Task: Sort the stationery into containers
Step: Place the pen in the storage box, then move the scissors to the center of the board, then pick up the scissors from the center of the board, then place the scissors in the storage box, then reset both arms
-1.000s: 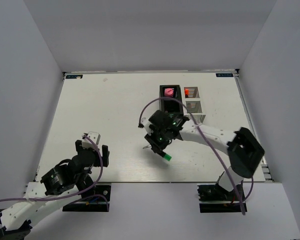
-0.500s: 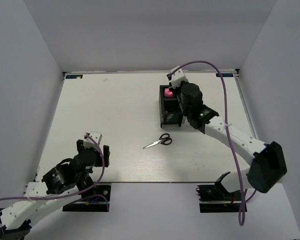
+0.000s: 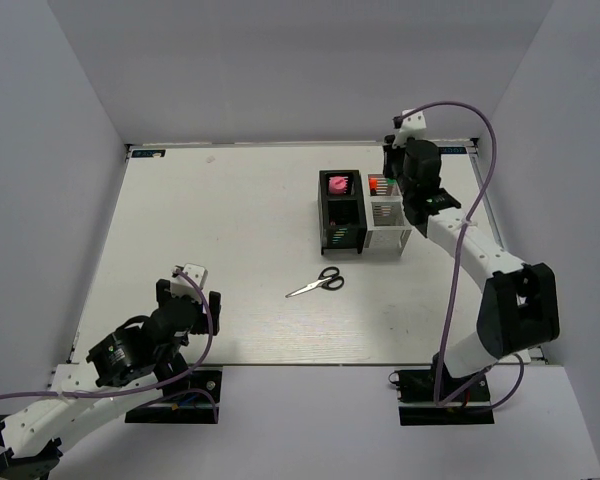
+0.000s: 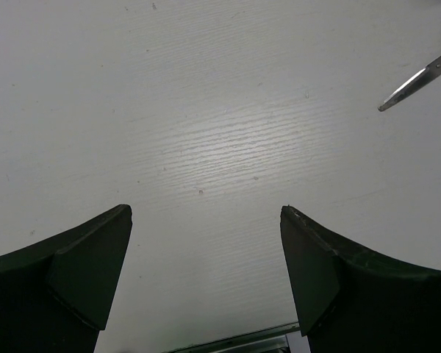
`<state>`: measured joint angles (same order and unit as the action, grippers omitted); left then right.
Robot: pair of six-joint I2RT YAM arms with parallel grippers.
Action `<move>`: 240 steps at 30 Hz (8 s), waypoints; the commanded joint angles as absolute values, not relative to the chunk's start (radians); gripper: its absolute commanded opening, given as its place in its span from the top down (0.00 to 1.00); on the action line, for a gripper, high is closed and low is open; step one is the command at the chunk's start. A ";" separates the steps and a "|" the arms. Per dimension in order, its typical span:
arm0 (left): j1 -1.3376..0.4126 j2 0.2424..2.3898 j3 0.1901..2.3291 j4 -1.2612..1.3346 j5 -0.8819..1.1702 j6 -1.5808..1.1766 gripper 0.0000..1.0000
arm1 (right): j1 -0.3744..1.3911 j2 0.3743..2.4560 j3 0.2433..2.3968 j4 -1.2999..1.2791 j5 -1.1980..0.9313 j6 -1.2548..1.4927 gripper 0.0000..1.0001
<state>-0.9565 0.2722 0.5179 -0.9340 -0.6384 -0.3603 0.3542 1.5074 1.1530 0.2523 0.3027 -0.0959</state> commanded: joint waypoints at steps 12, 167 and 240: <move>-0.950 0.285 0.517 -0.922 -0.629 -0.354 0.08 | 0.167 1.700 1.043 0.730 -0.147 0.150 1.00; -0.690 2.029 1.735 0.624 0.400 -0.756 1.00 | -0.113 0.868 0.724 -0.523 -0.695 -0.316 1.00; -0.848 1.783 1.813 -0.376 0.223 -0.327 0.00 | -0.161 0.819 0.727 -0.416 -0.575 -0.007 0.10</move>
<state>-0.8303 1.9968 1.8202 0.0200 0.3668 -0.4759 -0.1570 0.8604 0.7235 -0.5327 -0.7006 -0.1925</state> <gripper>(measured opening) 0.989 0.904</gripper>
